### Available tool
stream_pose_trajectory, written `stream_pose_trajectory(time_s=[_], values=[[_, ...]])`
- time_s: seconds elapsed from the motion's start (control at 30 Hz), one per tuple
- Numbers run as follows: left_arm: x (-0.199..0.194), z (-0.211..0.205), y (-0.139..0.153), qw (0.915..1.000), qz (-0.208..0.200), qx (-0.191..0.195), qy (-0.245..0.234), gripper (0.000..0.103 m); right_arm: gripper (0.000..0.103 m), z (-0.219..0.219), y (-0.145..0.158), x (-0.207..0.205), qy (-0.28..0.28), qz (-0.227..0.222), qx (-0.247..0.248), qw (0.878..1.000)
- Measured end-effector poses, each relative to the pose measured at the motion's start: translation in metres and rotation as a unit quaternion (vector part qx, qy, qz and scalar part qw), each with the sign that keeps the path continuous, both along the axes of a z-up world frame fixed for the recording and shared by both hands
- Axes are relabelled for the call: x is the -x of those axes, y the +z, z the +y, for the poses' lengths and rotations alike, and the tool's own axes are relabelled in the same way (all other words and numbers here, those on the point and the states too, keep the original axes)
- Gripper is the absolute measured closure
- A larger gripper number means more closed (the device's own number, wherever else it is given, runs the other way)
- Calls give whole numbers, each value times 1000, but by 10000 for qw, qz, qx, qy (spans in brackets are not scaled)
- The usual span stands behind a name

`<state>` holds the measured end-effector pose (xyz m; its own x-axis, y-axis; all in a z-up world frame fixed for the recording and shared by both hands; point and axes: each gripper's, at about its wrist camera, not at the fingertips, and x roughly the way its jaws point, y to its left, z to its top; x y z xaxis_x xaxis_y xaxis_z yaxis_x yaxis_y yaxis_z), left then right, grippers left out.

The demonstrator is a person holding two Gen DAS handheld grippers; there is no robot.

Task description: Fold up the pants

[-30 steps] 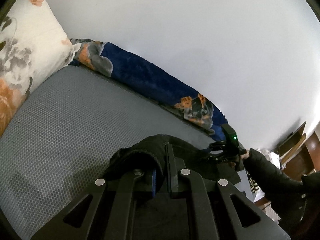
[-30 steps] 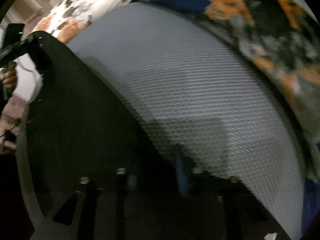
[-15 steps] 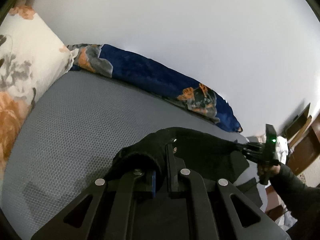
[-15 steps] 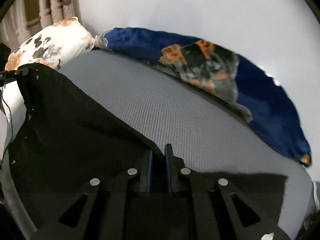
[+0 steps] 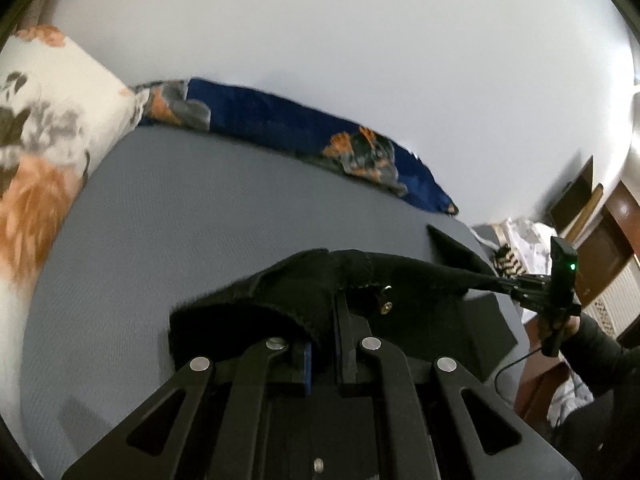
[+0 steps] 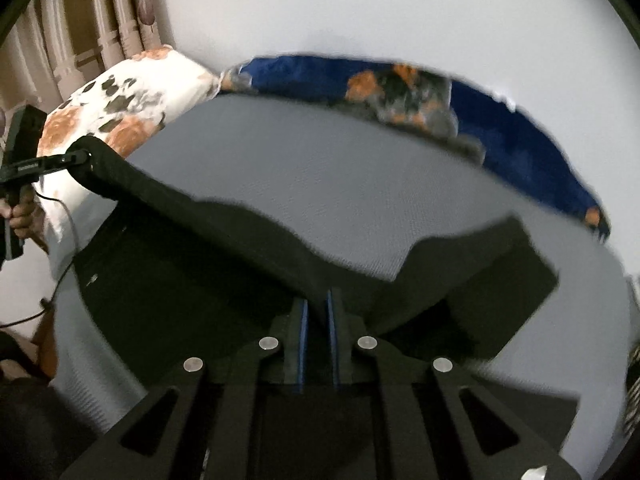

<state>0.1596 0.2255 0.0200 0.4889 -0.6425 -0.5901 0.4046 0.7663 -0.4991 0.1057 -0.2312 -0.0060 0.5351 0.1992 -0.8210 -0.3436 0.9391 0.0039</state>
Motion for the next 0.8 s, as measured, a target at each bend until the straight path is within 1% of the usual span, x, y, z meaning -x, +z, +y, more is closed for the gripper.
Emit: stream_pose_trajectory(time_s=[0.13,0.23,0.33,0.43,0.5,0.53,0.57,0.6,0.63,0.67,0.7,0.73,0.77,0.8], values=[[26,3,-20,9997,197,-84,-69,94,97,3,-28,25,-62,394,-58,9992],[43,2,-40,9986,414,-291,-121,93,97,5,-51,38,-64,659,-35,9978],[58,1,-62,9965,669,-488,-148,92,97,7,-72,42,-61,899,4,9959],[68,-2,-77,9938,826,-722,-192,91,97,9,-86,42,-53,1056,73,9944],[74,-4,-84,9915,899,-912,-225,88,97,12,-91,41,-40,1109,140,9937],[76,-5,-87,9903,932,-1002,-230,86,97,12,-93,40,-45,1137,150,9934],[76,-5,-88,9895,951,-1061,-223,81,97,13,-95,40,-47,1156,166,9931],[77,-5,-89,9888,987,-1096,-214,79,96,14,-96,39,-60,1182,182,9928],[77,-3,-90,9879,1047,-1125,-190,73,96,14,-96,38,-82,1205,167,9925],[77,-2,-89,9867,1087,-1197,-140,63,96,14,-97,38,-88,1207,165,9925],[77,-1,-88,9859,1100,-1258,-106,58,96,15,-98,38,-86,1199,174,9926],[77,1,-87,9848,1122,-1324,-70,47,95,15,-99,37,-88,1209,166,9925],[78,3,-85,9831,1170,-1411,-18,40,95,15,-100,36,-97,1227,143,9923],[79,5,-84,9822,1206,-1441,-1,38,94,15,-100,36,-105,1227,129,9923]])
